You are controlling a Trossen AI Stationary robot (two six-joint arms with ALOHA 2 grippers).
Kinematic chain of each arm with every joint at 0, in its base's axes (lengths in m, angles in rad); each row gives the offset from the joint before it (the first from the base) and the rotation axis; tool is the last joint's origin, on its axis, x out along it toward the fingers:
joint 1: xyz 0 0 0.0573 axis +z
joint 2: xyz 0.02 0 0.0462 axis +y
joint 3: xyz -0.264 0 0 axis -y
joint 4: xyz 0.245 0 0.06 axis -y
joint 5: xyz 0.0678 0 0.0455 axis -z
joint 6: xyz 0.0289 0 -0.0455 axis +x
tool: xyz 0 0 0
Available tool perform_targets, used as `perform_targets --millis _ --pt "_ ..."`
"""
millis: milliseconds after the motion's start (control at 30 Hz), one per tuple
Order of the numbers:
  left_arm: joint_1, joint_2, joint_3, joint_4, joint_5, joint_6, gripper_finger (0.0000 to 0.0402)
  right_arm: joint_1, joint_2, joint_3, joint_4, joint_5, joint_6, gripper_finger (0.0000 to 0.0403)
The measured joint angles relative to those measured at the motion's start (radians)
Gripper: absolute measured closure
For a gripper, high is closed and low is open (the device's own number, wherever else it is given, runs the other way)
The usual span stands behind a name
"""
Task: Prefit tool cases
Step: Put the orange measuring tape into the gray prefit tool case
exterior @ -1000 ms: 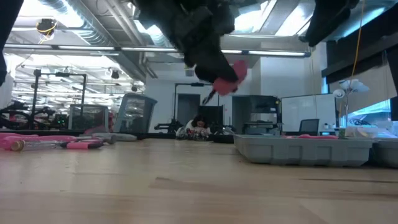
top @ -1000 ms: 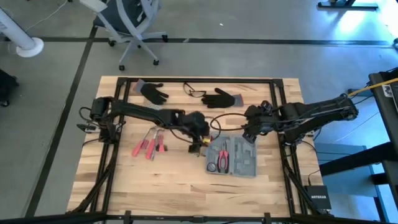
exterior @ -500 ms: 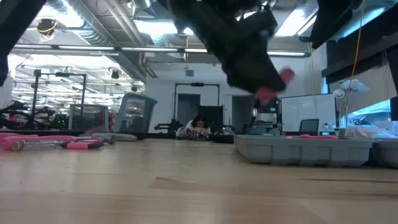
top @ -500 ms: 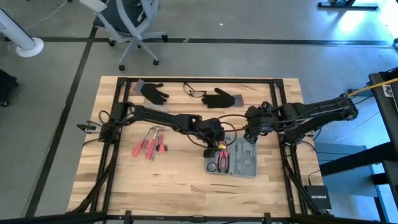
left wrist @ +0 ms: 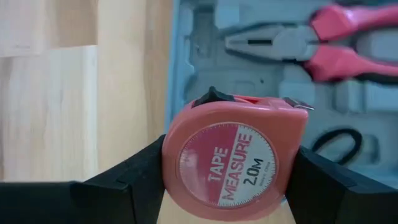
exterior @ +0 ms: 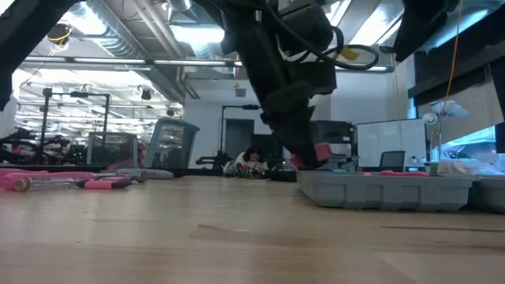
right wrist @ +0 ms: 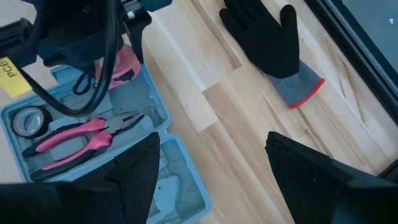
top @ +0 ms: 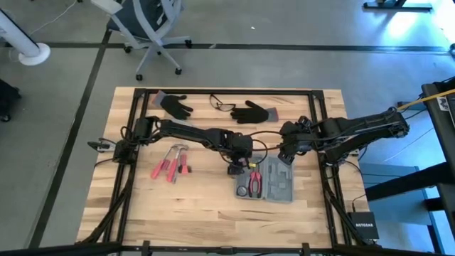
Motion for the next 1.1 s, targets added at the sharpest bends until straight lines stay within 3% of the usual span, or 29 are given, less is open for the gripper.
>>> perform_targets --millis 400,1100 --pt "-0.003 0.025 -0.001 0.105 0.06 -0.009 0.0149 0.0 0.0 0.0 0.005 0.0 0.0 0.0121" --pt "0.002 0.032 -0.002 0.068 0.047 -0.068 0.0121 0.0 0.0 0.0 0.009 0.0 0.0 0.0121"
